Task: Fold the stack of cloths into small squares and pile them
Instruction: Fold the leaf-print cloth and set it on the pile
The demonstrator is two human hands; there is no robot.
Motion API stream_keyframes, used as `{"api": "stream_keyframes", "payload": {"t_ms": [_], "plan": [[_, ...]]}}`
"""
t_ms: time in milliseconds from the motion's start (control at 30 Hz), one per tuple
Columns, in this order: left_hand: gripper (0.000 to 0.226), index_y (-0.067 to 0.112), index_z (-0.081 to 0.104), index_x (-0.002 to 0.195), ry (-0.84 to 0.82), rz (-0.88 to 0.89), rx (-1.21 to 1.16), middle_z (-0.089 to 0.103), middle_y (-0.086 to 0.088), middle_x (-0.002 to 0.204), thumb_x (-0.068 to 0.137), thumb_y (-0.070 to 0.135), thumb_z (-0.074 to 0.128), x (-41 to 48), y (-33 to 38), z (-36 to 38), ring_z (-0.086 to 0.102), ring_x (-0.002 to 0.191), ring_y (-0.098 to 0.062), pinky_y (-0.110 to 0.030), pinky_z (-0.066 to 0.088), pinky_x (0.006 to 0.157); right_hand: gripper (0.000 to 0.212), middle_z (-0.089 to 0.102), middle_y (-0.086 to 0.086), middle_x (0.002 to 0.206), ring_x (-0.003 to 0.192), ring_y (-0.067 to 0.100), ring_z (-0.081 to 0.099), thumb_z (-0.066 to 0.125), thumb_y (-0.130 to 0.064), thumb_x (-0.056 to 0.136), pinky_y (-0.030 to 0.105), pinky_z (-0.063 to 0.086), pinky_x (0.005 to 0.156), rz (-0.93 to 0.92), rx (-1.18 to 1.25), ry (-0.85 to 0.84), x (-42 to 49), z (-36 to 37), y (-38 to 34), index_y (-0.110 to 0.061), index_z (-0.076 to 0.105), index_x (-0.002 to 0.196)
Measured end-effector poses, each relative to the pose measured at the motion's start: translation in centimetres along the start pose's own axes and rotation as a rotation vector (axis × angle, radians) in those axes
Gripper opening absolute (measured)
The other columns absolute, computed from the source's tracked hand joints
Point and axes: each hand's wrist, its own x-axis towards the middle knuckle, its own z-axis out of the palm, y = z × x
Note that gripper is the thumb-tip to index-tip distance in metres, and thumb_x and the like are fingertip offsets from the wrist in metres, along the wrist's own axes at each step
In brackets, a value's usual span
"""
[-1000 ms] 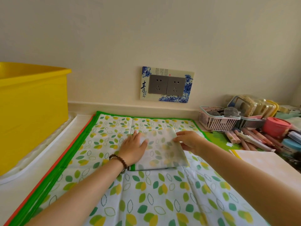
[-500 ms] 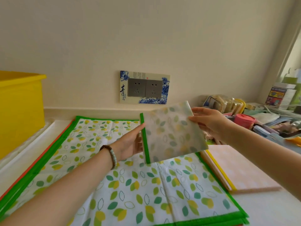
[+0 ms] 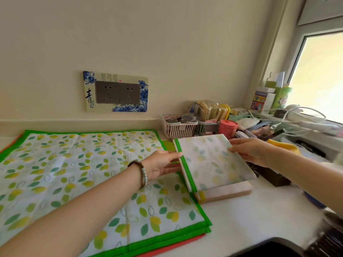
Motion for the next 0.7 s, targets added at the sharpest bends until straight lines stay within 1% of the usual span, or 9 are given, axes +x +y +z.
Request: {"api": "stream_keyframes", "payload": {"t_ms": [67,133,233,300,367,433,533,633,700], "plan": [[0.015,0.002,0.062,0.102,0.013,-0.017,0.021,0.069,-0.007,0.087,0.088,0.008,0.061,0.5,-0.6,0.6,0.068,0.064,-0.010,-0.018,0.055,0.053,0.042,0.058,0.006,0.124,0.112,0.020,0.053,0.062,-0.001,0.086,0.030,0.044,0.096,0.032,-0.023,0.009,0.8,-0.6,1.0,-0.012,0.057,0.126],[0.012,0.004,0.063,0.099,0.024,-0.035,0.063,0.070,-0.006,0.085,0.088,0.010,0.063,0.9,-1.2,1.1,0.067,0.065,-0.009,-0.017,0.055,0.052,0.041,0.058,0.006,0.125,0.111,0.020,0.053,0.062,0.000,0.086,0.030,0.045,0.095,0.055,-0.052,0.009,1.3,-0.9,1.6,-0.012,0.058,0.125],[0.007,0.007,0.063,0.091,0.041,-0.044,0.113,0.069,-0.004,0.080,0.088,0.013,0.063,1.4,-2.0,1.5,0.066,0.056,-0.006,-0.016,0.052,0.049,0.038,0.060,0.005,0.122,0.107,0.019,0.055,0.062,0.000,0.086,0.029,0.046,0.089,0.064,-0.088,0.003,1.8,-1.3,2.5,-0.011,0.060,0.122],[0.008,0.007,0.063,0.091,0.062,-0.040,0.126,0.069,-0.004,0.080,0.087,0.015,0.065,1.5,-2.4,1.6,0.066,0.053,-0.005,-0.015,0.051,0.046,0.037,0.060,0.005,0.120,0.107,0.019,0.055,0.063,-0.002,0.085,0.029,0.046,0.091,0.071,-0.121,0.012,2.1,-1.4,3.1,-0.011,0.061,0.121],[0.010,0.008,0.063,0.091,0.077,-0.035,0.134,0.069,-0.004,0.080,0.086,0.016,0.066,1.7,-2.7,1.6,0.066,0.053,-0.005,-0.015,0.050,0.046,0.037,0.059,0.005,0.122,0.111,0.021,0.055,0.065,-0.004,0.084,0.032,0.046,0.097,0.065,-0.159,0.030,2.4,-1.3,3.5,-0.013,0.062,0.120],[0.012,0.008,0.063,0.092,0.088,-0.029,0.143,0.069,-0.005,0.080,0.086,0.017,0.067,1.7,-2.8,1.6,0.066,0.053,-0.005,-0.015,0.051,0.046,0.037,0.059,0.005,0.122,0.112,0.023,0.056,0.066,-0.005,0.084,0.031,0.048,0.095,0.048,-0.173,0.052,2.6,-1.1,3.6,-0.015,0.063,0.120],[0.014,0.007,0.062,0.094,0.105,-0.019,0.160,0.069,-0.006,0.082,0.085,0.017,0.068,1.8,-2.8,1.4,0.066,0.056,-0.007,-0.016,0.051,0.046,0.037,0.060,0.004,0.120,0.107,0.022,0.058,0.066,-0.007,0.084,0.027,0.049,0.086,0.012,-0.200,0.071,2.6,-0.7,3.7,-0.015,0.064,0.120],[0.018,0.007,0.061,0.096,0.102,-0.029,0.192,0.069,-0.008,0.086,0.084,0.018,0.068,1.8,-2.8,1.2,0.066,0.064,-0.012,-0.017,0.052,0.047,0.036,0.061,0.005,0.119,0.101,0.019,0.056,0.067,-0.008,0.084,0.027,0.049,0.085,-0.007,-0.245,0.079,2.8,-0.5,3.9,-0.015,0.064,0.119],[0.020,0.006,0.061,0.097,0.090,-0.043,0.200,0.068,-0.008,0.087,0.084,0.019,0.068,1.8,-2.7,1.1,0.065,0.067,-0.012,-0.017,0.052,0.048,0.035,0.061,0.005,0.118,0.097,0.018,0.056,0.067,-0.008,0.084,0.025,0.048,0.081,-0.016,-0.268,0.087,2.9,-0.5,4.1,-0.015,0.065,0.118]]}}
